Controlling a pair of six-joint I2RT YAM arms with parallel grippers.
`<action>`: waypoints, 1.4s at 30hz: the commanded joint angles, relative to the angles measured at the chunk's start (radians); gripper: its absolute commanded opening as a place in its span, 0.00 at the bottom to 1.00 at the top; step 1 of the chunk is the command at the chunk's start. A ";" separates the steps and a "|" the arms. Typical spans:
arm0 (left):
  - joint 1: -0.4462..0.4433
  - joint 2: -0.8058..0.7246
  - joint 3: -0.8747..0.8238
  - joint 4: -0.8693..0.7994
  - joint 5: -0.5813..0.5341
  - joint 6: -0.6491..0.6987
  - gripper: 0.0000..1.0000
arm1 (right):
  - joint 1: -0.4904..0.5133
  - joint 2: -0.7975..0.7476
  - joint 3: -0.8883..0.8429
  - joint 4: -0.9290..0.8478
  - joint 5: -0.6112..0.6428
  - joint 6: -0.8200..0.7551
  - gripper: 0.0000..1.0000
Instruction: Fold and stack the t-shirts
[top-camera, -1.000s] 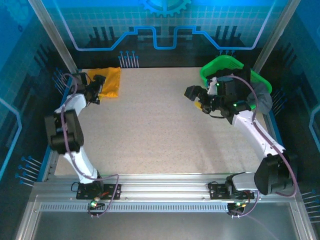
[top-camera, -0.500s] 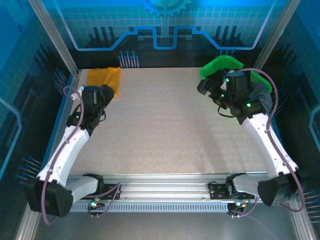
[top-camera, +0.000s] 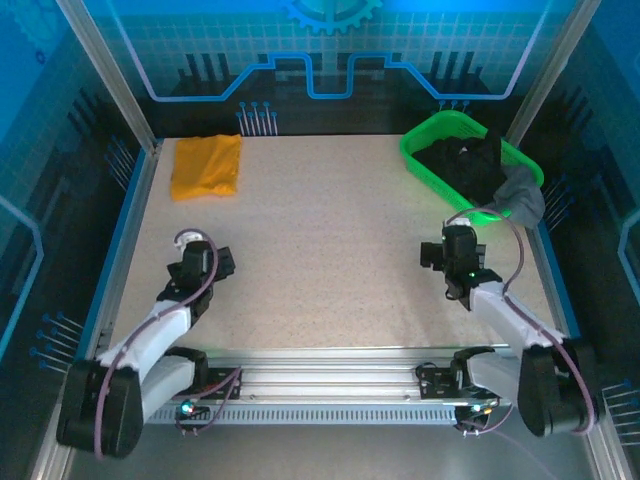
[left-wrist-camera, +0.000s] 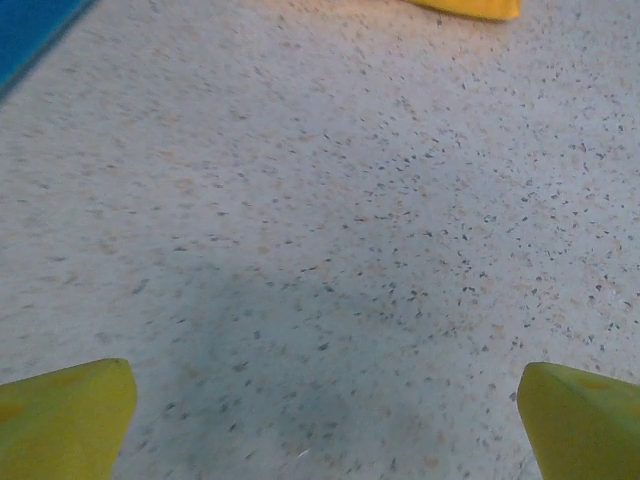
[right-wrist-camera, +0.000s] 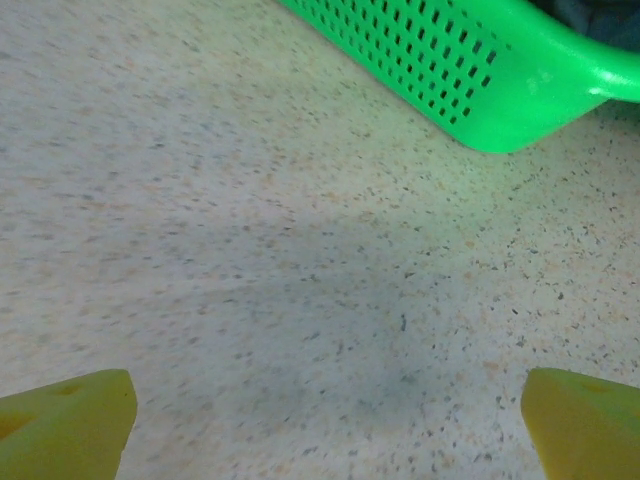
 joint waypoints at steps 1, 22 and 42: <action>0.061 0.120 0.031 0.258 0.105 0.045 0.99 | -0.041 0.091 0.006 0.208 -0.047 -0.063 1.00; 0.145 0.540 -0.164 1.271 0.295 0.167 0.99 | -0.080 0.350 -0.079 0.815 -0.268 -0.137 1.00; 0.086 0.498 0.015 0.878 0.256 0.233 0.99 | -0.057 0.356 -0.069 0.804 -0.238 -0.157 1.00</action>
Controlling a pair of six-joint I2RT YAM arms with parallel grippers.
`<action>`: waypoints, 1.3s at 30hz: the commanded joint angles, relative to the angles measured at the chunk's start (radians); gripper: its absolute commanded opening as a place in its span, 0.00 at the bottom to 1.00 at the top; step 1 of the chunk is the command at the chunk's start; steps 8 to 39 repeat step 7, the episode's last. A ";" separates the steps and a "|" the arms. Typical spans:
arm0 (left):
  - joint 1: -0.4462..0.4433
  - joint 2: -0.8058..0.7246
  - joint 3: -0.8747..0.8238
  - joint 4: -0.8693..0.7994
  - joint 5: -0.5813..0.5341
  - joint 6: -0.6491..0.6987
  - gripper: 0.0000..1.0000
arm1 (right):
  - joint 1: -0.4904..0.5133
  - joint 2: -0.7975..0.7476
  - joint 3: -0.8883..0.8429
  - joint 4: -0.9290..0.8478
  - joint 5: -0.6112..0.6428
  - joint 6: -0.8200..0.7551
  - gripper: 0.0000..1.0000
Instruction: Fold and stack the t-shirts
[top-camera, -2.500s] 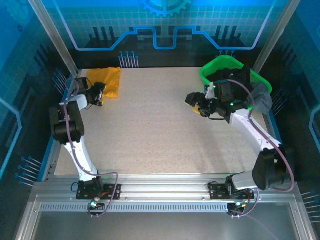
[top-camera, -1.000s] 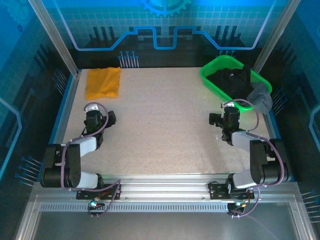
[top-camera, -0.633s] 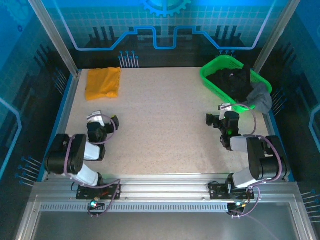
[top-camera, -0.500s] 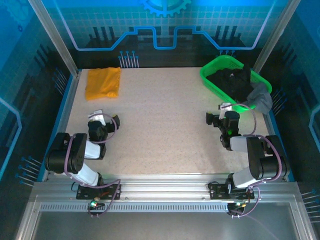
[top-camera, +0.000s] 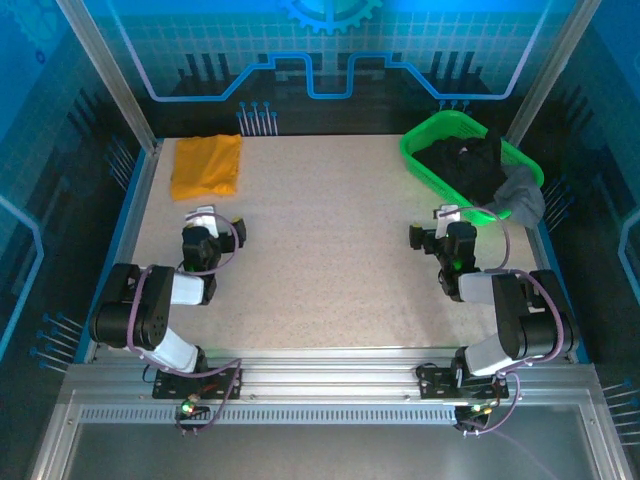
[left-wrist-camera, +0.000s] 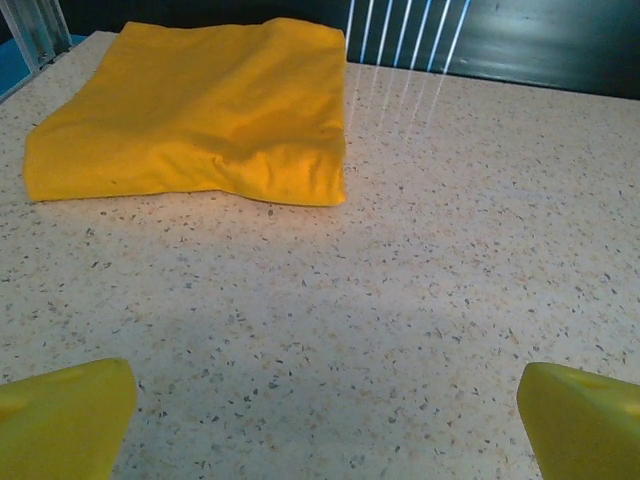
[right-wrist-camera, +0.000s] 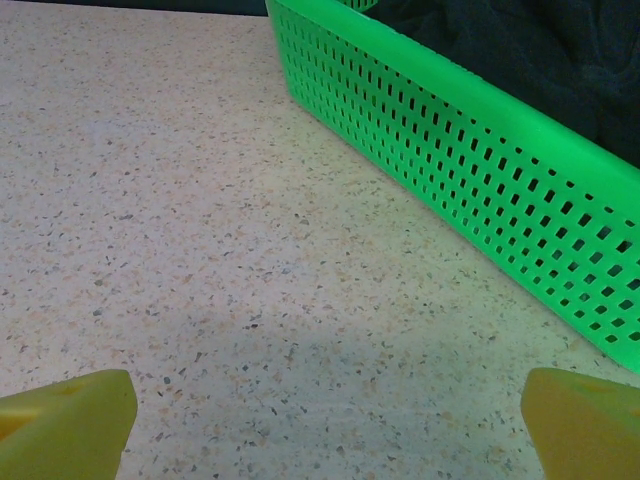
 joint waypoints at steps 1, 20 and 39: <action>-0.007 -0.009 0.007 -0.004 -0.021 0.026 0.99 | 0.010 0.011 0.013 0.035 0.017 -0.015 1.00; -0.006 -0.008 0.008 -0.006 -0.022 0.026 0.99 | 0.011 0.011 0.012 0.035 0.016 -0.015 1.00; -0.006 -0.008 0.008 -0.006 -0.022 0.026 0.99 | 0.011 0.011 0.012 0.035 0.016 -0.015 1.00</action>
